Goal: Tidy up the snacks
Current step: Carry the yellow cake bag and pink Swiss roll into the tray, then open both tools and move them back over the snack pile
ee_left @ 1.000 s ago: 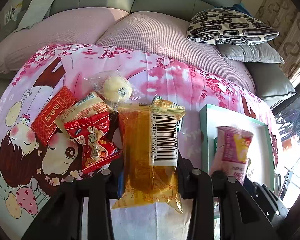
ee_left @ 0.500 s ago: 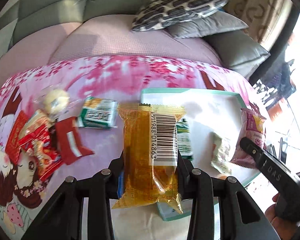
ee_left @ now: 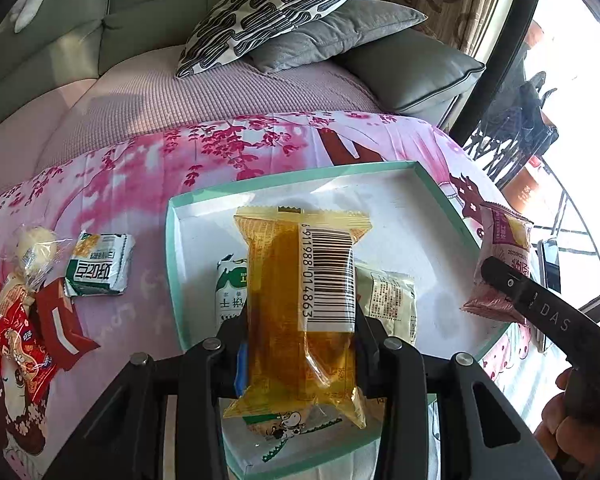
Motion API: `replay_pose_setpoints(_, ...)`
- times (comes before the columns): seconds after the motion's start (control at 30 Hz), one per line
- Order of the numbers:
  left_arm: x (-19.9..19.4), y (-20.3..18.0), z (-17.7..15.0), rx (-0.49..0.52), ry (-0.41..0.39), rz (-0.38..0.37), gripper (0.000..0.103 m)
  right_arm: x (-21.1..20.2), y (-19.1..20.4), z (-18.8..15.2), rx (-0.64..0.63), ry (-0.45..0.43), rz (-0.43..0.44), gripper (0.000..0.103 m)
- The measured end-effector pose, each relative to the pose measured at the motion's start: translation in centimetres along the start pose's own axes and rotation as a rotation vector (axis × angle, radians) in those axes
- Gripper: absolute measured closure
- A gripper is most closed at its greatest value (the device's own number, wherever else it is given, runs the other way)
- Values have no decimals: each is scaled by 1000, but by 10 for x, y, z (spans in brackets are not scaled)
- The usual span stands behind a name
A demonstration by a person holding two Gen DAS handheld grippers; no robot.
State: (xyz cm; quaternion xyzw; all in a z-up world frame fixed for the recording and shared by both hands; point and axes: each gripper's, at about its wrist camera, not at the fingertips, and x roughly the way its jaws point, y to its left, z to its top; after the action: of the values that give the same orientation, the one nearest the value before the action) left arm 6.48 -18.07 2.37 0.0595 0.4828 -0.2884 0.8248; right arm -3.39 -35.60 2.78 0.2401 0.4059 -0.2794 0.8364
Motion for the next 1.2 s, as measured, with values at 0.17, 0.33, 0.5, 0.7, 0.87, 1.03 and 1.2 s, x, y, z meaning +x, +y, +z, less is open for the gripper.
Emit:
replay_pose_setpoints(0.17, 15, -7, 1, 3, 15, -22, 62, 20, 3, -3, -24, 65, -9, 63)
replay_pose_setpoints(0.33, 29, -12, -2, 26, 50, -5, 62, 31, 8, -7, -49, 109, -4, 63)
replay_pose_setpoints(0.5, 37, -14, -6, 38, 74, 5, 62, 34, 14, -8, -67, 126, 6, 63)
replay_pose_setpoints(0.7, 38, -16, -5, 47, 85, 15, 47, 37, 17, -9, -82, 145, 3, 63)
replay_pose_setpoints(0.87, 32, -11, -2, 29, 87, 20, 40, 35, 21, -9, -102, 138, 1, 63)
replay_pose_setpoints(1.03, 23, -11, 0, 22, 85, 26, 37, 37, 23, -10, -128, 135, -25, 37)
replay_pose_setpoints(1.2, 11, -7, 3, 7, 79, 51, 27, 36, 22, -10, -136, 122, -16, 23)
